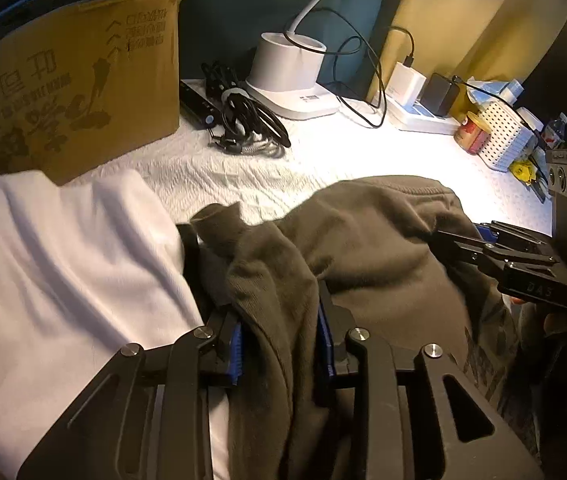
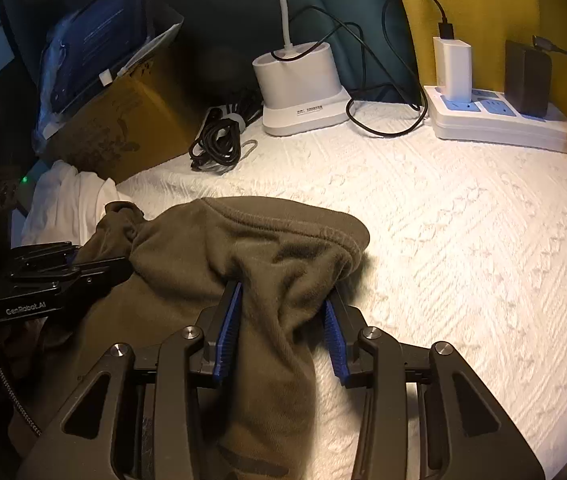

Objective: Fold small clothes

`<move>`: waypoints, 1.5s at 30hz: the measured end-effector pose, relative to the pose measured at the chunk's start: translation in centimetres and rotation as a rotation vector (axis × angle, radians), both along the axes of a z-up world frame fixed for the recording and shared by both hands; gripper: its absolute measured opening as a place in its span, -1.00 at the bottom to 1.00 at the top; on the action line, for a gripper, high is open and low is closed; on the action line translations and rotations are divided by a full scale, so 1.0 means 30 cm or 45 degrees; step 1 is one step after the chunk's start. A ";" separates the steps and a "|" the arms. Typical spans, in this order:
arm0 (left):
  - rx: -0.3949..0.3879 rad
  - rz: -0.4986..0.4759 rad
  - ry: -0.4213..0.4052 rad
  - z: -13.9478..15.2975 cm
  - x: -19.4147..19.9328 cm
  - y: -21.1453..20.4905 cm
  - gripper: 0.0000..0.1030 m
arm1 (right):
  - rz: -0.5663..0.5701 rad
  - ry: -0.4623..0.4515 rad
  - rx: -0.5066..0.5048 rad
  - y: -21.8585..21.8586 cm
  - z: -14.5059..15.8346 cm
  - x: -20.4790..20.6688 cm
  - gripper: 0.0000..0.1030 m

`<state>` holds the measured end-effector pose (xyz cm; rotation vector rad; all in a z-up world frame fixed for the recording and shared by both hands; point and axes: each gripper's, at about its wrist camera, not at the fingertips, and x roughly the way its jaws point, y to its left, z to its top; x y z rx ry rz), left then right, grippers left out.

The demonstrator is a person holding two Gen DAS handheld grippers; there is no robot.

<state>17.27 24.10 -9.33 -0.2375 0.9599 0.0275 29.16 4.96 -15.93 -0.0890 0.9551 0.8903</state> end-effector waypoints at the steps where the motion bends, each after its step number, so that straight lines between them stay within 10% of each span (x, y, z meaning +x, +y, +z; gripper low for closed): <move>1: 0.002 0.002 -0.002 -0.001 0.004 0.004 -0.43 | 0.001 0.002 0.002 0.003 0.001 0.006 -0.20; 29: 0.076 0.069 -0.049 0.000 0.063 0.063 -0.63 | -0.003 -0.113 -0.100 0.071 0.004 0.076 -0.20; 34: 0.147 0.060 -0.055 0.037 0.042 0.042 -0.61 | -0.049 -0.139 -0.129 0.047 0.019 0.062 0.35; 45: 0.141 0.070 -0.116 0.110 -0.075 0.007 -0.60 | -0.096 -0.119 -0.153 -0.030 0.030 -0.030 0.36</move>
